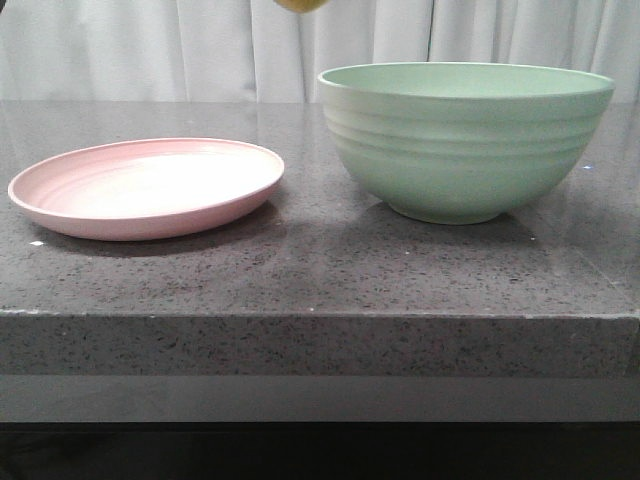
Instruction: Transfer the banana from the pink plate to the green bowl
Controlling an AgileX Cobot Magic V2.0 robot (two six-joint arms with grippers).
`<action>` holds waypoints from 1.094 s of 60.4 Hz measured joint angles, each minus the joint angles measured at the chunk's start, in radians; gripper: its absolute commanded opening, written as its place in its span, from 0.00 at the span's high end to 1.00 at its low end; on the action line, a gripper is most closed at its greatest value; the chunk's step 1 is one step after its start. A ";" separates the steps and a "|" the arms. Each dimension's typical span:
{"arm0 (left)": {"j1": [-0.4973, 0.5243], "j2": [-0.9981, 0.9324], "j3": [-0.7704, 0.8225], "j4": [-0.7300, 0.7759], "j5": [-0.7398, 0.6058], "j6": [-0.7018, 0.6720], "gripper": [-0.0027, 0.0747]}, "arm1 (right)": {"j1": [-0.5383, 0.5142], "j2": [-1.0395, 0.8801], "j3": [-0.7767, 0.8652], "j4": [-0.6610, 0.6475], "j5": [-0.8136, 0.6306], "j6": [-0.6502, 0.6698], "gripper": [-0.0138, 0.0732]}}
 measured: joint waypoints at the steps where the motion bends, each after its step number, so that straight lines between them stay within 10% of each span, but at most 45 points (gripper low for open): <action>1: 0.000 0.000 0.000 0.000 0.000 0.000 0.65 | 0.003 0.008 -0.006 0.000 0.000 0.000 0.12; 13: 0.000 0.000 0.000 0.000 0.000 0.000 0.65 | 0.038 0.086 -0.064 0.001 0.019 0.000 0.17; 32: 0.000 0.000 0.000 -0.001 0.000 0.000 0.65 | 0.044 0.096 -0.071 0.026 0.043 0.004 0.62; 42: 0.000 0.000 0.000 -0.001 0.000 0.000 0.64 | 0.046 0.096 -0.072 0.030 0.044 0.004 0.70; 59: 0.000 0.000 0.000 0.001 -0.012 0.000 0.19 | 0.046 0.097 -0.072 0.023 0.045 0.001 0.70; 66: 0.000 0.000 0.000 0.001 -0.016 0.000 0.16 | 0.046 0.097 -0.072 0.021 0.045 0.001 0.70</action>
